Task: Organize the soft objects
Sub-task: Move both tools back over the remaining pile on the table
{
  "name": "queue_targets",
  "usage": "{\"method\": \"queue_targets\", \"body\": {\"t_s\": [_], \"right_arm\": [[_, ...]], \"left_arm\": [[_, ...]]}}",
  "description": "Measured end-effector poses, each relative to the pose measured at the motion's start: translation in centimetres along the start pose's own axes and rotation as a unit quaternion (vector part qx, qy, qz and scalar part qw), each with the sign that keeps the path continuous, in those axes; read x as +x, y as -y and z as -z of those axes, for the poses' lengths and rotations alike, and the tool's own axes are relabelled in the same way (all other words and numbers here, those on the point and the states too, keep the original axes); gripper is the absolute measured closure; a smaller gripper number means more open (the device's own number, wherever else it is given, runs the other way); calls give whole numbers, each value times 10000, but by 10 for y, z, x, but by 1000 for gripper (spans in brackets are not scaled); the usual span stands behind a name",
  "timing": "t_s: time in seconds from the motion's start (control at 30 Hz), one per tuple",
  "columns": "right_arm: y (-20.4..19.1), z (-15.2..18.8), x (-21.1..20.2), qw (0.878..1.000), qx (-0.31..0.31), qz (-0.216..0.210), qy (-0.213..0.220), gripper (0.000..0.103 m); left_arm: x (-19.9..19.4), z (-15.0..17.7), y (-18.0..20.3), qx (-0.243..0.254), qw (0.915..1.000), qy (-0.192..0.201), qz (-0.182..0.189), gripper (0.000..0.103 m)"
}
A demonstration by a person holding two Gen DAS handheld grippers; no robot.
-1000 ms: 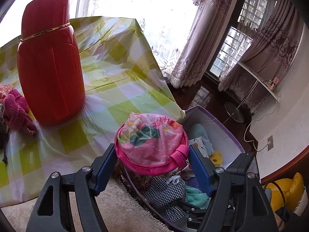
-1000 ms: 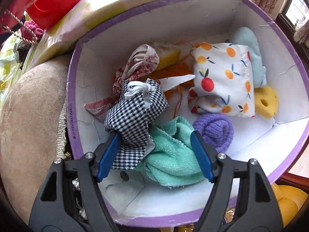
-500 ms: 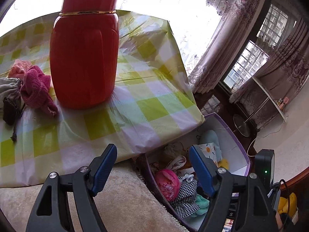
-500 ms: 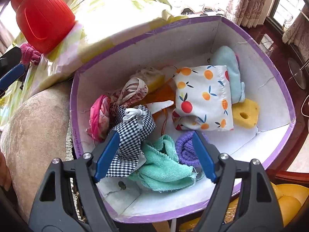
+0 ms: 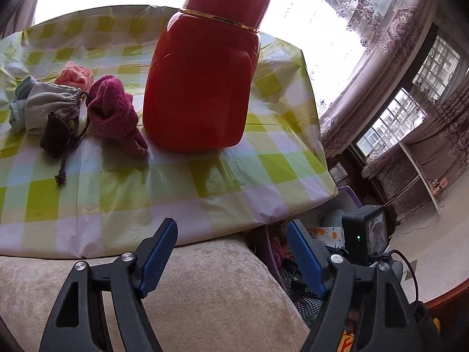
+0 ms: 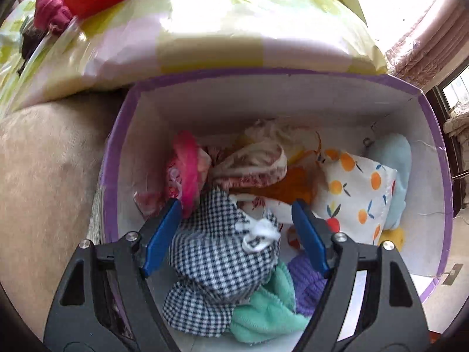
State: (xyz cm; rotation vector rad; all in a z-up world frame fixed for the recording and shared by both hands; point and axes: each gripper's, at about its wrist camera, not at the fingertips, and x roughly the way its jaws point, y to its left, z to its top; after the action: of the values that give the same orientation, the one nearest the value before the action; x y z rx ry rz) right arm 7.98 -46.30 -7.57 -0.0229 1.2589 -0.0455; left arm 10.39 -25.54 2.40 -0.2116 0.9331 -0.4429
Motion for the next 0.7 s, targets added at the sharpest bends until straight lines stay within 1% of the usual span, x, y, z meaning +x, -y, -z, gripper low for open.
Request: {"method": "queue_targets", "body": {"t_s": [0.13,0.2,0.33,0.43,0.53,0.63,0.7], "right_arm": [[13,-12,1,9988,446,137,130,23],[13,-16,2,9981,566,159,200,23],[19,-13,-20,9957,740,316,450,23],[19,-11,-40,9935,887,171,696,23],[11,-9,-58,9930,818,86,848,23],[-6,-11,-71,9940,609,-63,906,23],[-17,-11,-75,9935,426,-196,1035,23]], "left_arm": [[1,1,-4,-74,10000,-41,40,25],[0,1,-5,-94,9999,-18,69,25],[-5,-1,-12,-178,9998,90,96,25],[-10,-3,-22,-310,9993,201,78,25],[-18,-6,-35,-461,9984,328,21,25],[-27,-8,-52,-626,9968,490,-37,25],[-33,-11,-65,-736,9953,615,-91,25]]}}
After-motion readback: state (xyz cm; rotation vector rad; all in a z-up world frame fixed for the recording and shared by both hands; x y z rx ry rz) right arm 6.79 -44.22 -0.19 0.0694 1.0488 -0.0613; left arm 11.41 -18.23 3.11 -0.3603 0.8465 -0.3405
